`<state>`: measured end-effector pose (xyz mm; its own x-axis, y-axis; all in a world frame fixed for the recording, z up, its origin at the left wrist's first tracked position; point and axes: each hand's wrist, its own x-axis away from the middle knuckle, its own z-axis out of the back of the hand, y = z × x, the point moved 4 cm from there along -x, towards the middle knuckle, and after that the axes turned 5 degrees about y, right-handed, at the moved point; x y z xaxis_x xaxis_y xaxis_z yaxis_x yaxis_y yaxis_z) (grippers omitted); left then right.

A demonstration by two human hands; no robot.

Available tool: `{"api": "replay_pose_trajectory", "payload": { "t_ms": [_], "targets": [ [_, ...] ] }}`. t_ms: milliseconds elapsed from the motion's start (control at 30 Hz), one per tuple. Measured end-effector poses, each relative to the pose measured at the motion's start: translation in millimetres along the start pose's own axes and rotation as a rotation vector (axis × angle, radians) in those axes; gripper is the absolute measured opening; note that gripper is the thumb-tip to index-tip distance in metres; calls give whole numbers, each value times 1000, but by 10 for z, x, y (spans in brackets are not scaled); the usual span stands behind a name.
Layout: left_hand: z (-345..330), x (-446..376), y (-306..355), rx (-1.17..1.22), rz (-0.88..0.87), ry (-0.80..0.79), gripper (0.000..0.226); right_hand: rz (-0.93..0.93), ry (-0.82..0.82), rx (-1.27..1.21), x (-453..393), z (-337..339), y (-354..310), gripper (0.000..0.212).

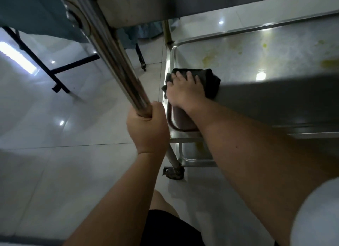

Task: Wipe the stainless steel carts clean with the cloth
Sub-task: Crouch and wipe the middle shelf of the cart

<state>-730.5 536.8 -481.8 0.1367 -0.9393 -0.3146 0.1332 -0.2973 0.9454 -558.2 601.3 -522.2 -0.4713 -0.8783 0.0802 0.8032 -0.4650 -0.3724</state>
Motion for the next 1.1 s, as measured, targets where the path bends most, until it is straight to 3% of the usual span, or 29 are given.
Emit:
{"api": "replay_pose_trajectory", "payload": {
  "t_ms": [300, 433, 600, 733, 833, 933, 1100],
  "targets": [
    [3, -8, -19, -18, -12, 17, 26, 309, 16, -41, 1466, 5, 36, 65],
    [1, -24, -13, -42, 3, 26, 28, 326, -25, 9, 1618, 36, 139, 59],
    [24, -44, -43, -82, 12, 19, 27, 171, 84, 47, 1518, 248, 882, 62],
    [26, -43, -49, -86, 31, 37, 32, -90, 183, 106, 1454, 638, 2083, 75],
    [29, -45, -25, -90, 36, 40, 34, -269, 153, 93, 1423, 785, 2534, 75],
    [32, -36, 23, -110, 82, 42, 36, -231, 124, 70, 1413, 687, 2129, 69],
    [49, 4, 95, -149, 124, 11, 31, 191, -1, 33, 1449, 202, 724, 73]
  ]
}}
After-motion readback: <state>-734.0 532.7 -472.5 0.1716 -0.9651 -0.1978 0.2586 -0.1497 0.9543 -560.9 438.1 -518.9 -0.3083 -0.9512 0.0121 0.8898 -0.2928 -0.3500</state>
